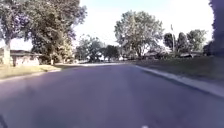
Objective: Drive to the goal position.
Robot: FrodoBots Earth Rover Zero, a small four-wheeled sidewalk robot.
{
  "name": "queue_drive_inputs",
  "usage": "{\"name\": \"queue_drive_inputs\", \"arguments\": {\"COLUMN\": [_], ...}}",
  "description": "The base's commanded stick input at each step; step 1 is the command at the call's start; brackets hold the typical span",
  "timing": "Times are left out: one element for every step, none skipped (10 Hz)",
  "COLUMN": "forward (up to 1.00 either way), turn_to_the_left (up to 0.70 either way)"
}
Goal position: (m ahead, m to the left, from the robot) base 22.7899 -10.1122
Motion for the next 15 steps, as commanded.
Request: {"name": "queue_drive_inputs", "arguments": {"forward": [1.0,1.0,1.0,1.0,1.0,1.0,1.0,1.0,1.0,1.0,1.0,1.0,1.0,1.0,1.0], "turn_to_the_left": [-0.07,0.01,0.02,0.02,0.02,0.02,0.02,-0.1,-0.22,-0.09,-0.01,0.0,0.0,0.0,0.0]}}
